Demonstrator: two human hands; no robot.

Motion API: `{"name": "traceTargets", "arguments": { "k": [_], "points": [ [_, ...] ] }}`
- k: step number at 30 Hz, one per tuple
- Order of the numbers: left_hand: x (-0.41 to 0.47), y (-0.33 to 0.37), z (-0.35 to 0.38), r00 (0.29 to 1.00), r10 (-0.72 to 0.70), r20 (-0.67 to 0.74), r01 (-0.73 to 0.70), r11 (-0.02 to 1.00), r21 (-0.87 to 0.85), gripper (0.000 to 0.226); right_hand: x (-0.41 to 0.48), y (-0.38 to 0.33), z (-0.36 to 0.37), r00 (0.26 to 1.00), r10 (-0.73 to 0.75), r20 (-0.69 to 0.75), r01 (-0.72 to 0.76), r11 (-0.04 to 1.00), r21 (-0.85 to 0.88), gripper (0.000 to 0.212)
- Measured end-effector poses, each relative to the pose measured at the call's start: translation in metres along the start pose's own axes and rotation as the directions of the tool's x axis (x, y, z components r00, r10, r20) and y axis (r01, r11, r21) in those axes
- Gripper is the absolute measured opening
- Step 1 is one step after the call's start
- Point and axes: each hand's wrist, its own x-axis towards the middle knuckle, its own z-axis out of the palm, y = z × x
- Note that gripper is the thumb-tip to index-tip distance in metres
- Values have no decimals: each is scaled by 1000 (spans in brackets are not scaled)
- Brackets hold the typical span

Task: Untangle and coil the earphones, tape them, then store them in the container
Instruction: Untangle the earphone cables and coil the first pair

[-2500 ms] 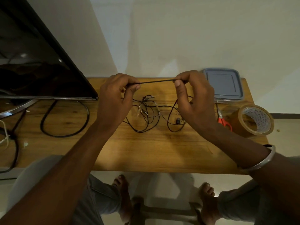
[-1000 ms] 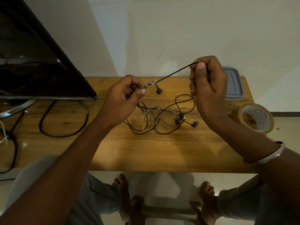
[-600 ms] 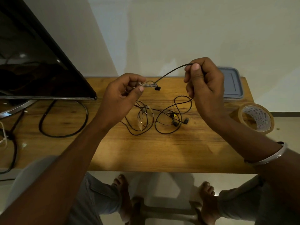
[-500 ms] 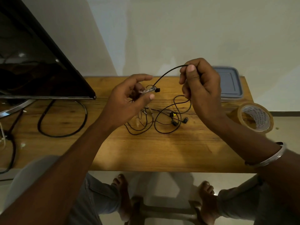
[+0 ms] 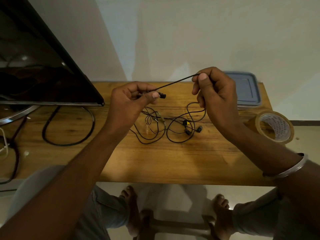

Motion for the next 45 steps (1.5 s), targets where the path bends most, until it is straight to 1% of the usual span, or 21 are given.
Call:
{"name": "traceTargets", "arguments": {
  "k": [4, 7, 8, 11, 13, 16, 17, 18, 19, 20, 21, 22, 24, 25, 27, 29, 30, 34, 41, 42, 45],
  "points": [
    [0, 3, -3, 998, -49, -42, 40, 980, -194, 18, -2, 5, 2, 998, 64, -11, -65, 996, -63, 24],
    [1, 6, -5, 990, -133, -39, 114, 939, -324, 14, -2, 6, 2, 989, 147, -29, -147, 989, -29, 24],
    [1, 7, -6, 984, -175, -20, 154, 912, -379, 12, -1, 6, 1, 985, 169, -31, -170, 985, -13, 24],
    [3, 12, -11, 956, -282, 79, 278, 790, -546, 28, 1, 8, -1, 967, 246, -62, -244, 969, 43, 25],
    [4, 17, -15, 952, -294, 84, 288, 770, -569, 27, 4, 10, -3, 944, 315, -99, -308, 948, 80, 26],
    [4, 18, -16, 946, -324, -24, 270, 826, -494, 33, 7, 11, -7, 931, 346, -115, -334, 935, 117, 26],
    [4, 16, -14, 945, -310, -107, 252, 895, -369, 39, 7, 10, -8, 942, 323, -94, -312, 943, 117, 26],
    [3, 11, -12, 948, -252, -194, 223, 962, -157, 43, 7, 9, -8, 957, 285, -61, -277, 954, 113, 25],
    [3, 4, -11, 954, -137, -265, 166, 982, 91, 40, 6, 6, -7, 971, 238, -19, -234, 966, 106, 24],
    [1, 0, -9, 958, -1, -286, 89, 952, 294, 28, 5, 4, -5, 982, 186, 26, -188, 977, 96, 24],
    [0, -2, -7, 966, 102, -239, 6, 911, 413, 20, 4, 1, -3, 988, 135, 71, -141, 986, 85, 23],
    [-2, -3, -5, 976, 160, -148, -73, 881, 468, 33, 2, -1, -1, 989, 86, 116, -95, 993, 75, 22],
    [-6, -7, 2, 984, 160, 80, -179, 892, 416, 57, -2, -4, 4, 981, 10, 195, -25, 997, 75, 21],
    [-9, -6, 7, 971, 149, 188, -215, 890, 402, 58, -3, -5, 5, 976, -13, 218, -6, 997, 83, 20],
    [-13, -8, 14, 949, 116, 292, -229, 891, 392, 38, -2, -6, 4, 982, -20, 187, 4, 996, 86, 20],
    [-12, -8, 13, 960, 95, 264, -184, 924, 335, 13, 2, -4, 0, 998, 15, 56, -19, 997, 77, 21],
    [-9, -7, 9, 969, 91, 229, -162, 935, 315, 9, 4, -2, -3, 999, 41, -18, -40, 996, 76, 22],
    [-2, -4, -2, 982, 59, 181, -115, 941, 319, 8, 9, 7, -11, 956, 190, -222, -162, 977, 137, 24],
    [3, -12, -11, 981, 166, 96, -191, 832, 521, 16, 12, 13, -15, 908, 244, -339, -223, 970, 101, 24],
    [3, -12, -11, 989, 138, 59, -149, 870, 470, 17, 13, 14, -16, 905, 246, -346, -230, 969, 89, 24],
    [4, -6, -3, 1000, -9, -22, 11, 995, 96, 19, 8, 20, -15, 939, 208, -274, -237, 968, -76, 31]
  ]
}}
